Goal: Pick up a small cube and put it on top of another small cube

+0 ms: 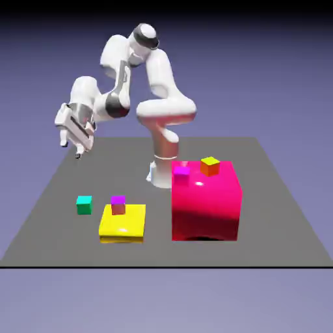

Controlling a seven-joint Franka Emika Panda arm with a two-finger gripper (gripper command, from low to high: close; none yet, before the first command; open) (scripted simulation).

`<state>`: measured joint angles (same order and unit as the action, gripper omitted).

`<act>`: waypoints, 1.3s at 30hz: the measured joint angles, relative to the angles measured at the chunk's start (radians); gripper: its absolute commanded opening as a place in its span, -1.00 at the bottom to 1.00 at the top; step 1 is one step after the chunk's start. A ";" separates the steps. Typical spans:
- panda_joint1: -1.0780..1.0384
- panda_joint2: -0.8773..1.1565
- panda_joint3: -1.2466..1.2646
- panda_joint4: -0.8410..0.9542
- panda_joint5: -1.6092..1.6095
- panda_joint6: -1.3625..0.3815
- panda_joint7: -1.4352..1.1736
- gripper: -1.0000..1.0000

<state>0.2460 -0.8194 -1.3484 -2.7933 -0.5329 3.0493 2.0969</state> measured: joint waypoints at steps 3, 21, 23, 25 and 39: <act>0.019 -0.020 -0.109 0.001 -0.043 0.001 0.109 0.00; 0.131 -0.139 -0.754 0.009 -0.298 0.007 0.758 0.00; 0.167 -0.142 -0.779 0.020 -0.299 0.029 0.762 0.00; 0.239 -0.147 -0.829 0.041 -0.302 0.073 0.770 0.00; 0.358 -0.156 -0.910 0.075 -0.306 0.146 0.782 -1.00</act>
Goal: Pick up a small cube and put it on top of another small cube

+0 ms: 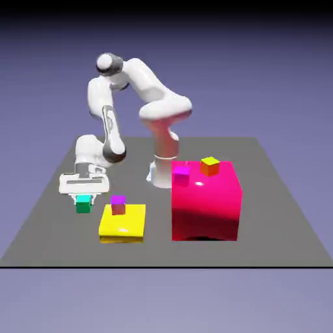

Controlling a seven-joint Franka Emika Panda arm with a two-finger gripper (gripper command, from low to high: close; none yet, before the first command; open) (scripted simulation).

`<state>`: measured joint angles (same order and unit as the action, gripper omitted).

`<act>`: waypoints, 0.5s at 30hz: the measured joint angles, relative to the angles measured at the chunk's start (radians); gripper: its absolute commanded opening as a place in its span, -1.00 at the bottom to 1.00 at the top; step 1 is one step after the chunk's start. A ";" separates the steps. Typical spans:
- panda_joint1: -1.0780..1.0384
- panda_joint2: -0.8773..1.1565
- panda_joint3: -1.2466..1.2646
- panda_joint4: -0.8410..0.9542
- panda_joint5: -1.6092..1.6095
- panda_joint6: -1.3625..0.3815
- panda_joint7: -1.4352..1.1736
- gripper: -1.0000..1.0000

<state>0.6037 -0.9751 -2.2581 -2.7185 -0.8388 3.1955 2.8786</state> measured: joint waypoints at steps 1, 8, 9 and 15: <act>-0.036 0.003 0.025 -0.010 0.001 -0.022 -0.004 -1.00; -0.238 0.041 0.211 -0.068 0.084 -0.170 -0.077 -1.00; -0.245 0.055 0.243 -0.069 0.127 -0.188 -0.108 -1.00; -0.285 0.141 0.435 -0.078 0.388 -0.296 -0.292 -1.00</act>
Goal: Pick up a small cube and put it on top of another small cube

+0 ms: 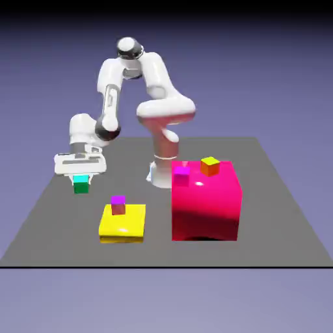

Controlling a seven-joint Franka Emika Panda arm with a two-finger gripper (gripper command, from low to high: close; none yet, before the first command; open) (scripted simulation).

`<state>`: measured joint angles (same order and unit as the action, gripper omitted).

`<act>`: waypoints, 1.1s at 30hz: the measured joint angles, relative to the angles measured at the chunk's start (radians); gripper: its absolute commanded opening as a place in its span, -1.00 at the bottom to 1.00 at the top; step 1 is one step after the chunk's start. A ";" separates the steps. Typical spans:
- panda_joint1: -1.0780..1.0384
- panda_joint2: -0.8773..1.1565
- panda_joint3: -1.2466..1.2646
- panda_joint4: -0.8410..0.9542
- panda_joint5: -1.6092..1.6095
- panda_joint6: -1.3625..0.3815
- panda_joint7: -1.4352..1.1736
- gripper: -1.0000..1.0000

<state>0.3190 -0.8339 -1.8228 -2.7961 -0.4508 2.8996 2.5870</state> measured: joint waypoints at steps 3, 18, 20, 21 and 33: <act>-0.020 0.043 0.096 -0.004 0.130 -0.054 -0.092 -1.00; -0.119 0.257 0.576 -0.025 0.783 -0.325 -0.552 -1.00; -0.133 0.286 0.640 -0.028 0.870 -0.361 -0.614 -1.00; -0.139 0.300 0.672 -0.029 0.914 -0.379 -0.644 -1.00; -0.011 0.555 0.715 0.005 1.373 -0.457 -0.975 -1.00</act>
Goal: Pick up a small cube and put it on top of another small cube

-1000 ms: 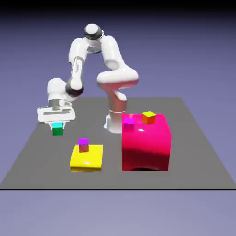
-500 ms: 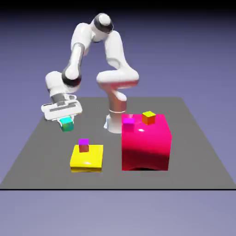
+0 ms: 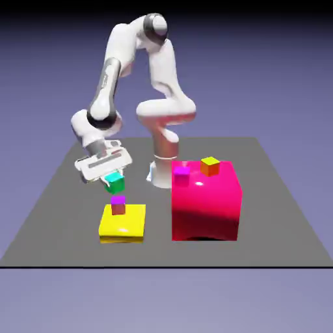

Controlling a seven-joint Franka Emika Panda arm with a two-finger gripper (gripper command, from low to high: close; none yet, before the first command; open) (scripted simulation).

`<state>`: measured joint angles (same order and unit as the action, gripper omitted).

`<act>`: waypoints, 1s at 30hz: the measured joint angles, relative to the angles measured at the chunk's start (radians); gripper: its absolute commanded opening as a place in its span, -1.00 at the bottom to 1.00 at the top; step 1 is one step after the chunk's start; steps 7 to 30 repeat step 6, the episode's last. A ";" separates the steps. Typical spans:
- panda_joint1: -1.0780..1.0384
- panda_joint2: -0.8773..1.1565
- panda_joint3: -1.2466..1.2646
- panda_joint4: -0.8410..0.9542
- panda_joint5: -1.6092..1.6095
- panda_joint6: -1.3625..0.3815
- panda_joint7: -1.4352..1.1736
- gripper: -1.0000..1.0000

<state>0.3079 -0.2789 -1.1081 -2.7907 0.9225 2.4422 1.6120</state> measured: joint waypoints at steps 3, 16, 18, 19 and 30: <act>0.054 0.082 -0.015 0.014 0.131 -0.012 -0.095 -1.00; 0.094 0.141 -0.025 0.025 0.225 -0.021 -0.163 1.00; 0.094 0.141 -0.025 0.025 0.225 -0.021 -0.163 1.00; 0.094 0.141 -0.025 0.025 0.225 -0.021 -0.163 1.00; 0.094 0.141 -0.025 0.025 0.225 -0.021 -0.163 1.00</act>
